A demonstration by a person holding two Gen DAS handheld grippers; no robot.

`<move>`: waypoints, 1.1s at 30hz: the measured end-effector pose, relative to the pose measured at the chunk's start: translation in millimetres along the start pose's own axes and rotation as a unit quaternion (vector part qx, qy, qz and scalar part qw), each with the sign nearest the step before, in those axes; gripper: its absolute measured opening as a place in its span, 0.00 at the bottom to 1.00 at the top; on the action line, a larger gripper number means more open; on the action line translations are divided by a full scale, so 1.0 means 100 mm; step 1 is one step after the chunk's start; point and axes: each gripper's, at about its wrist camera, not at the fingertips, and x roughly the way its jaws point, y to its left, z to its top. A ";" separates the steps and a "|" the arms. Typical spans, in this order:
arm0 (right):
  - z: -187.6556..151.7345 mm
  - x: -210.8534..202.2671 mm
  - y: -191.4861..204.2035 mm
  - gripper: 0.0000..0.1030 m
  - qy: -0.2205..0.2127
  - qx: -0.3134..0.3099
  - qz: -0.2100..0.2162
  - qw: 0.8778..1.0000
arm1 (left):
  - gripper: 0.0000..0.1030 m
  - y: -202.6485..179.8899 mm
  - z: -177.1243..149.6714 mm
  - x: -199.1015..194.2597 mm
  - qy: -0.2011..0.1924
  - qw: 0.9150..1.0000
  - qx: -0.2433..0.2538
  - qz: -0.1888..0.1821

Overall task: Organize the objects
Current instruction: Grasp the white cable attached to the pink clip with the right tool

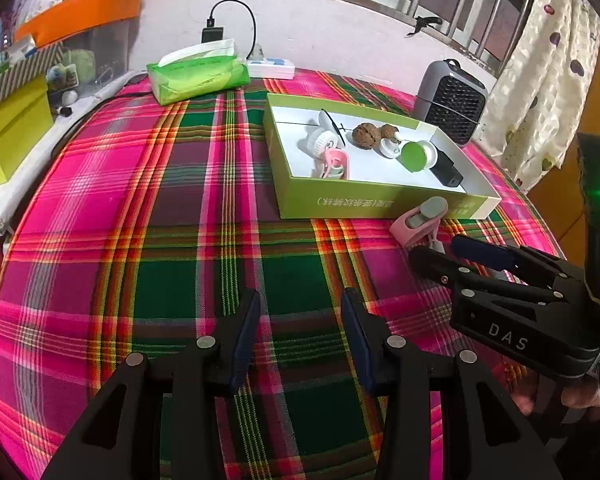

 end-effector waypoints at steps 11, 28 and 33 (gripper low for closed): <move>-0.03 -0.02 0.00 0.52 0.004 -0.010 -0.006 1.000 | 0.39 0.01 -0.02 -0.01 -0.007 1.000 -0.001 -0.004; -0.07 -0.10 -0.24 0.20 -0.001 0.025 0.000 1.000 | 0.39 0.02 0.05 0.03 0.018 1.000 -0.004 -0.004; -0.09 -0.12 -0.28 0.17 -0.002 0.026 0.008 1.000 | 0.39 -0.02 0.09 0.06 0.025 1.000 -0.003 -0.012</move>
